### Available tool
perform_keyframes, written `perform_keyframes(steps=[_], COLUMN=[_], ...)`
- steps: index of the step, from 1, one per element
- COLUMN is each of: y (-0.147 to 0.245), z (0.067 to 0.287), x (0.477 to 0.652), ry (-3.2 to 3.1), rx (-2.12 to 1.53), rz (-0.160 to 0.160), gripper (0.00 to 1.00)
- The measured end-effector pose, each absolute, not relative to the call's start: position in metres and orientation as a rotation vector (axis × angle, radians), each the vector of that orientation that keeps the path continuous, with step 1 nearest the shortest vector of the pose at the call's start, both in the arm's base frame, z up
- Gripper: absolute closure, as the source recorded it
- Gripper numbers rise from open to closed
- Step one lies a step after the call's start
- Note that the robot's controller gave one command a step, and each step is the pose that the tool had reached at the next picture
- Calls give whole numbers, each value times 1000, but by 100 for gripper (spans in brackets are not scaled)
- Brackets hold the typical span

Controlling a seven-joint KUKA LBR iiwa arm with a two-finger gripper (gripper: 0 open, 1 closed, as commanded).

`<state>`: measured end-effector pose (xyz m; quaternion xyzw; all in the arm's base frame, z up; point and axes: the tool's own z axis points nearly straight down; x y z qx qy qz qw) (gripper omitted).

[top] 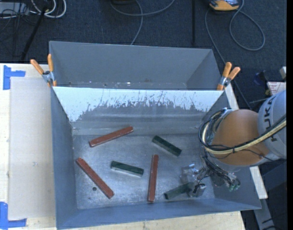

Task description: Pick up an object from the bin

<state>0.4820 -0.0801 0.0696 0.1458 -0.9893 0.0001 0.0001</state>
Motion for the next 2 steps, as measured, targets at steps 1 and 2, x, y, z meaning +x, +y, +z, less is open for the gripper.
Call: perform_keyframes(steps=[1, 2], y=[-57, -49], z=[196, 256], x=[476, 514], ry=[-3117, -3116], rx=[443, 469], rz=[2, 3], gripper=[100, 100])
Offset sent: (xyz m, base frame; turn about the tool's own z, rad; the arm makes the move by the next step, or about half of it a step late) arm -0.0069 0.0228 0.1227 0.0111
